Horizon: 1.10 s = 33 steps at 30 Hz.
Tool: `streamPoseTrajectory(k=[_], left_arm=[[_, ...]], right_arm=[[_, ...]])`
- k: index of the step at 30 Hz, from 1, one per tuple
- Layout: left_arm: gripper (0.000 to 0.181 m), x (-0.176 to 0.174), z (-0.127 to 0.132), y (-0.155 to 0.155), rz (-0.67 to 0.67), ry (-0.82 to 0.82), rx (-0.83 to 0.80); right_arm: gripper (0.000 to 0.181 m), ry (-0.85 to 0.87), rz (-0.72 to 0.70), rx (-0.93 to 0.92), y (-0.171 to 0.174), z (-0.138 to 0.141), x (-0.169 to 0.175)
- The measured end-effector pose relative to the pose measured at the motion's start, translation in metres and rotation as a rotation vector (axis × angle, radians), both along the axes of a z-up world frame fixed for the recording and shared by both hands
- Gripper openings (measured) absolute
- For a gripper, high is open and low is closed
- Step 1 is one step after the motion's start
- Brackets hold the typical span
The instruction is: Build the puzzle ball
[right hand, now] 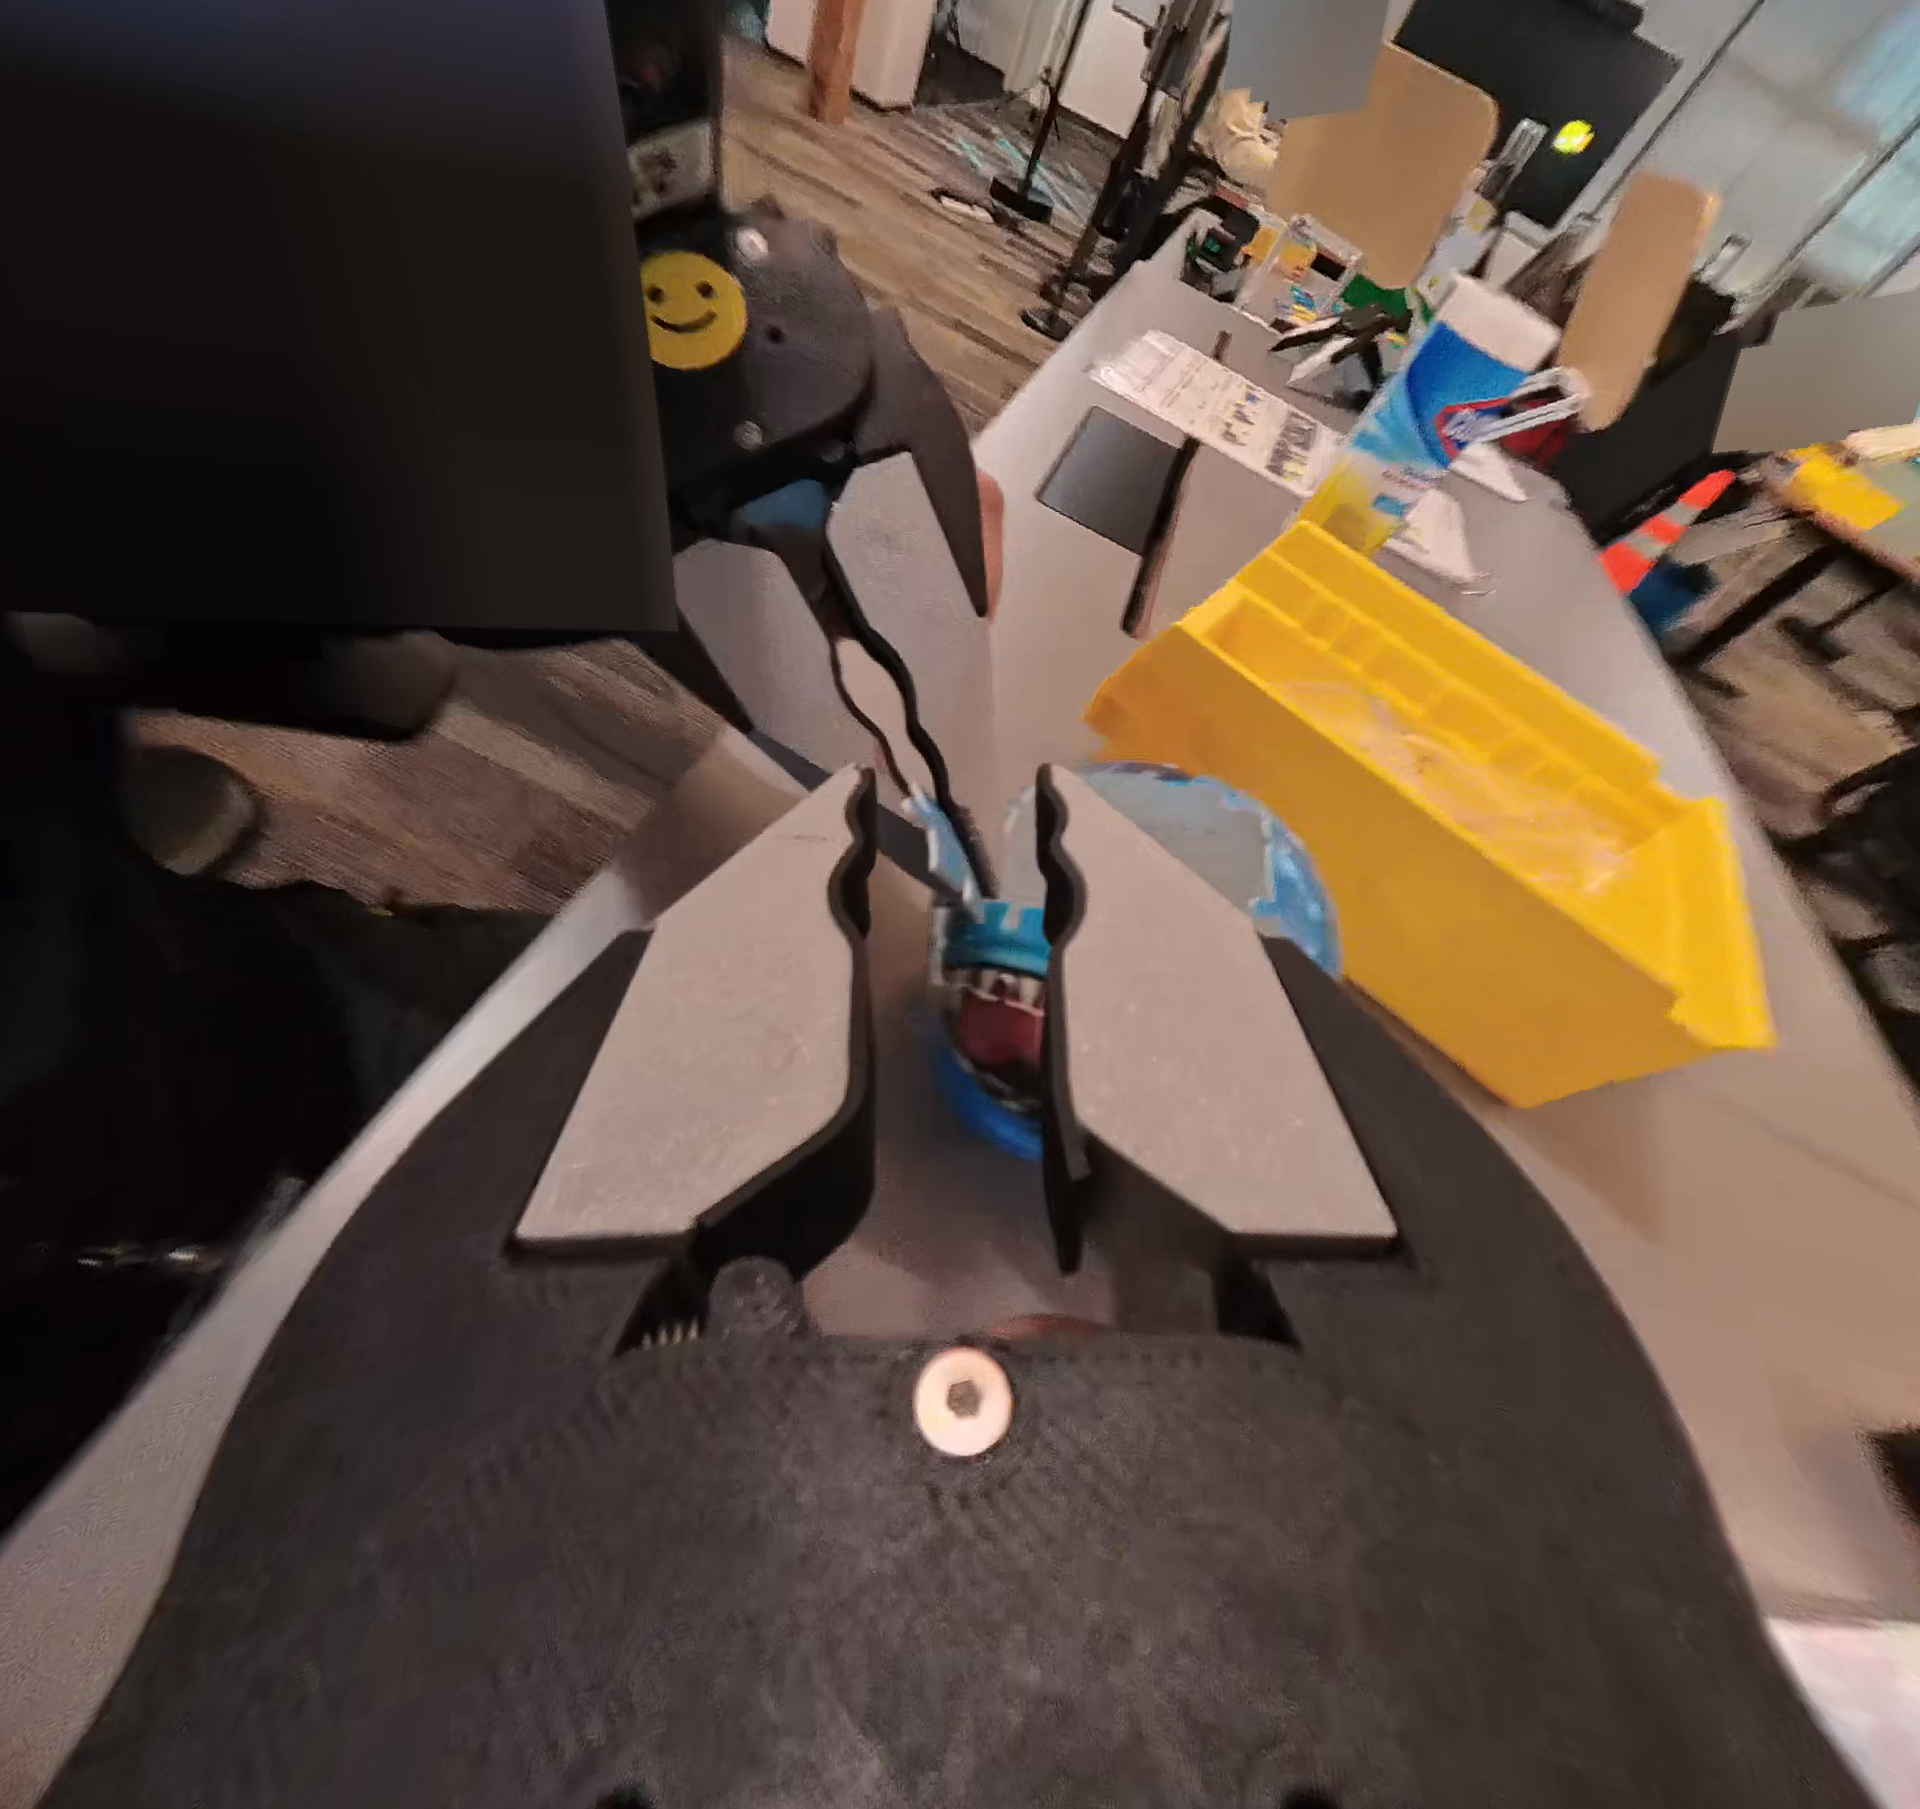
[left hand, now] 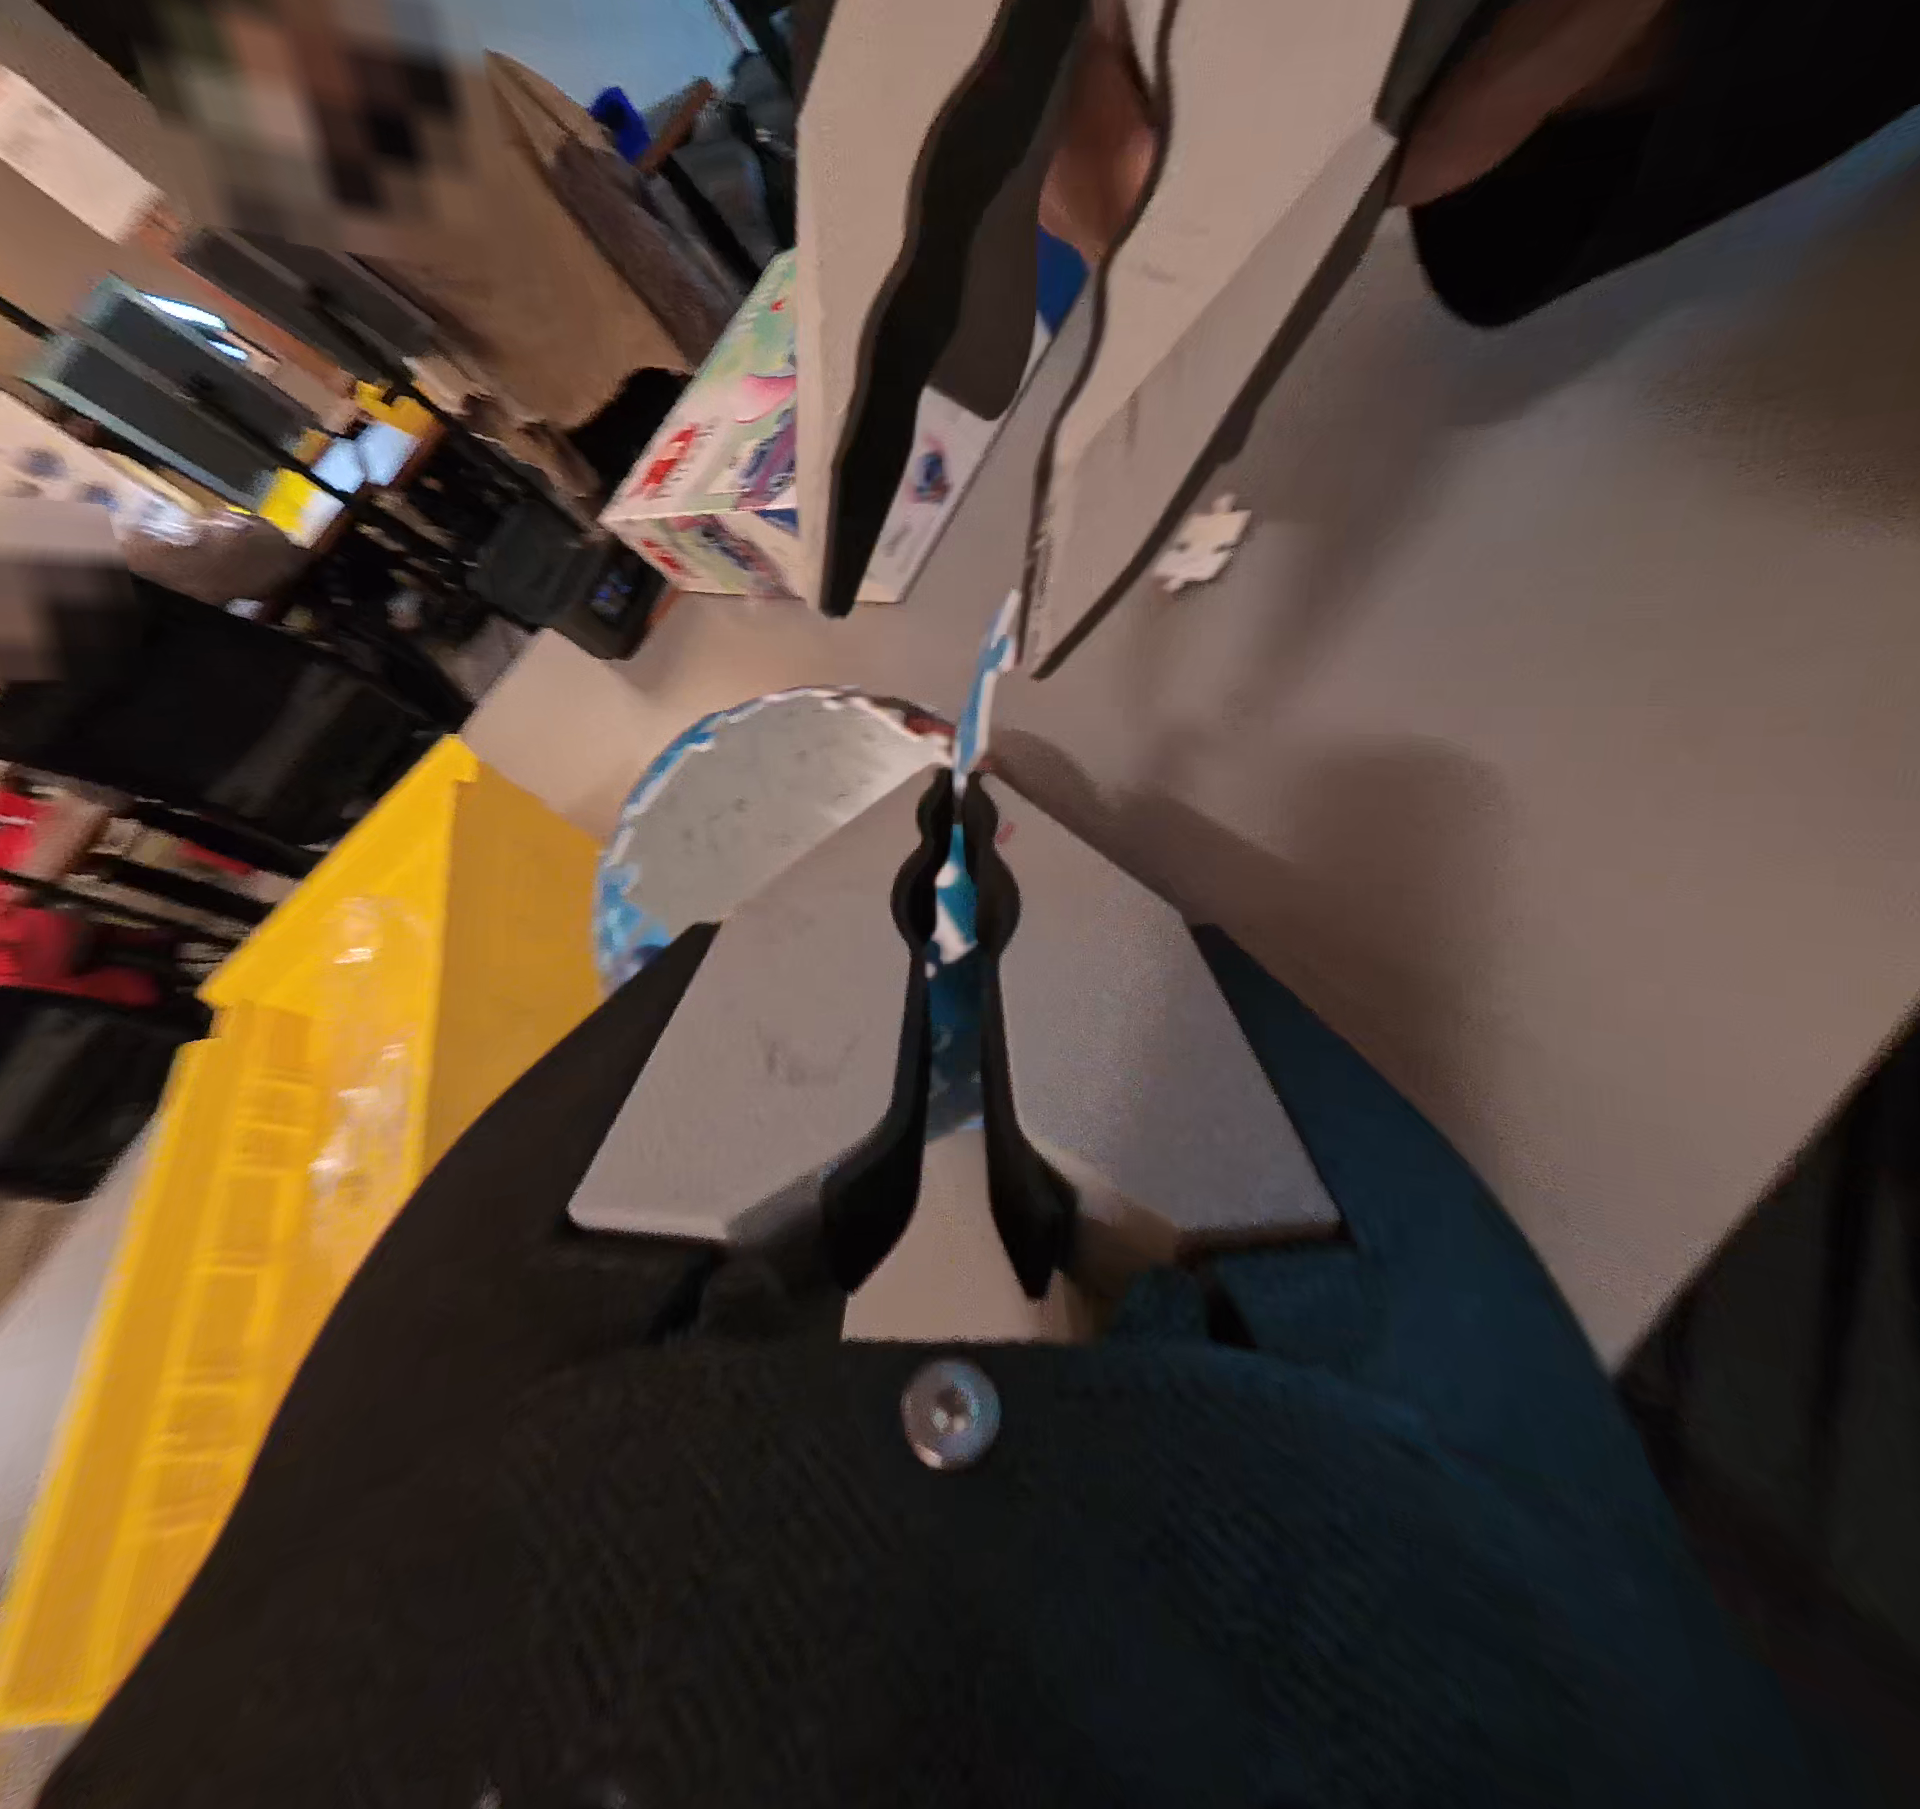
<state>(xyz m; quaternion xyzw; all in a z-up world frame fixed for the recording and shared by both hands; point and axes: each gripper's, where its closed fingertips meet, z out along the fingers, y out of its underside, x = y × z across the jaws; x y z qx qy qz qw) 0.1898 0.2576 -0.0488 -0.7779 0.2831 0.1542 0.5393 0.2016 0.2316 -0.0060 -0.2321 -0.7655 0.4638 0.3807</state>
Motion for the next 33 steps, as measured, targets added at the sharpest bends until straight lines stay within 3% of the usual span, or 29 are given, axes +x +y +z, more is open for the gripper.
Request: streamPoseTrajectory(k=[6, 12, 18, 23, 33], left_arm=[[0.000, -0.033, 0.009, 0.007, 0.135, 0.268, 0.139], [0.000, -0.043, 0.020, 0.010, 0.159, 0.610, 0.344], [0.000, -0.038, 0.029, 0.005, 0.144, 0.607, 0.394], [0.000, -0.026, 0.032, 0.001, 0.105, 0.654, 0.414], [0.002, -0.028, 0.030, -0.003, 0.098, 0.574, 0.374]], right_arm=[[0.001, 0.151, -0.024, 0.254, -0.003, -0.006, -0.017], [0.000, 0.426, -0.140, 0.460, 0.006, 0.006, -0.023], [0.000, 0.398, -0.106, 0.553, 0.002, -0.004, -0.016], [0.013, 0.392, -0.118, 0.634, 0.003, -0.006, -0.014], [0.000, 0.491, -0.239, 0.859, -0.002, 0.000, -0.018]])
